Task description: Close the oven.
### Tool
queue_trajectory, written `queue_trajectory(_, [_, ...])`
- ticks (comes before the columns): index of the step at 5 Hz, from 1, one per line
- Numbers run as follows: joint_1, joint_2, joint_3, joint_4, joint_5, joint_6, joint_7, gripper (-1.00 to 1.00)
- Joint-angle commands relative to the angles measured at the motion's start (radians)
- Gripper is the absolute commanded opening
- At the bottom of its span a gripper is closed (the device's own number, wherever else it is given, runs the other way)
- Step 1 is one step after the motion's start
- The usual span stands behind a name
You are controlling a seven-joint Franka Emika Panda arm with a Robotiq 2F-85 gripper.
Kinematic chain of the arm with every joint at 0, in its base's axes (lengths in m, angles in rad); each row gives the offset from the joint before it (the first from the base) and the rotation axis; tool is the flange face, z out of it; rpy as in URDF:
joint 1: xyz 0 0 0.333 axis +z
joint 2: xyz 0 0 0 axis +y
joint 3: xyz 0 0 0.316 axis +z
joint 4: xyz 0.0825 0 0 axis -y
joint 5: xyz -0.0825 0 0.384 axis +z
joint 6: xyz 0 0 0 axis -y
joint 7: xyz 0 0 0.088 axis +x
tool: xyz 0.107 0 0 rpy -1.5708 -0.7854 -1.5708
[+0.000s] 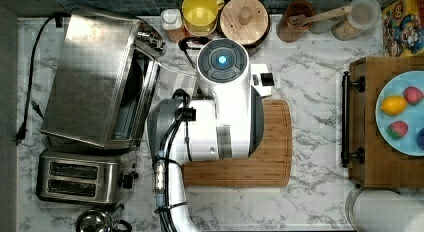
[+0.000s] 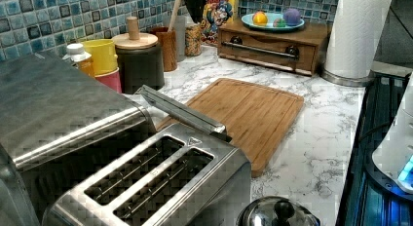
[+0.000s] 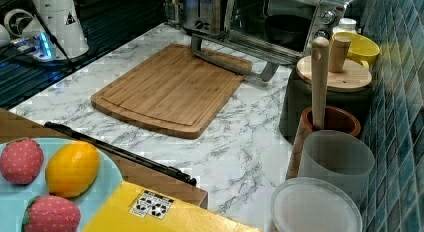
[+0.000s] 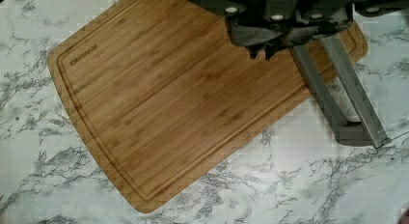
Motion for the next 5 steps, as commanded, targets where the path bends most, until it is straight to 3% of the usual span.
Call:
queue_trajectory(1, [0.005, -0.047, 0.005, -0.124, -0.013, 0.107, -0.017, -1.00])
queue_trajectory(2, [-0.034, -0.128, -0.018, -0.331, 0.116, 0.287, -0.124, -1.00])
queue_trajectory(3, [-0.077, -0.152, -0.057, -0.471, 0.305, 0.400, -0.332, -1.00])
queue_trajectory(4, [-0.087, -0.193, -0.095, -0.571, 0.494, 0.512, -0.503, -1.00])
queue_trajectory(5, [-0.063, -0.186, -0.106, -0.597, 0.620, 0.544, -0.681, -1.00])
